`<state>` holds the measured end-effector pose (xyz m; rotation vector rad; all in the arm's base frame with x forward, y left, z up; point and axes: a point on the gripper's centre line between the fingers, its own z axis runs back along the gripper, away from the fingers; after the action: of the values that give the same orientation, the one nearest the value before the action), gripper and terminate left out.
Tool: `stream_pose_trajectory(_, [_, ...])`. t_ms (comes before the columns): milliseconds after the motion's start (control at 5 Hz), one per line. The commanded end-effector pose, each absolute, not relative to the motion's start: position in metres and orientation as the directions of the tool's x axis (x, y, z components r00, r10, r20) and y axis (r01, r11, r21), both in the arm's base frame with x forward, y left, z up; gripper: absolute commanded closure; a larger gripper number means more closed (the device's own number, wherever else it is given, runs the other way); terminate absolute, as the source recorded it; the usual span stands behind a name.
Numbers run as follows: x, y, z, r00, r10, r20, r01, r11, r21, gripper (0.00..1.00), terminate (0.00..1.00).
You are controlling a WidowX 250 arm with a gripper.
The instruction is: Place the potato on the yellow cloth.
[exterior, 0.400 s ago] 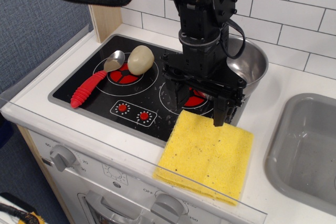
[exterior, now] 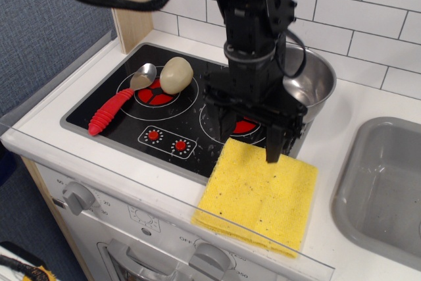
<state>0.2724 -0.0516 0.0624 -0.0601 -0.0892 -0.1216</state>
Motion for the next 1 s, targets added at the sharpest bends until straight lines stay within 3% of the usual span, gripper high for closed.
stream_pose_trajectory(0, [0.312,0.027,0.089,0.986,0.008,0.166,-0.01,1.0,0.007,0.0,0.0])
stream_pose_trajectory(200, [0.323,0.068,0.098,0.978,0.099,0.184,-0.107,0.994,0.033,0.0,0.0])
stream_pose_trajectory(400, [0.334,0.086,0.093,0.972,0.16,0.173,-0.167,0.986,0.025,0.0,0.0])
stream_pose_trajectory(800, [0.351,0.102,0.066,0.977,0.189,0.103,-0.195,0.979,0.058,0.0,0.0])
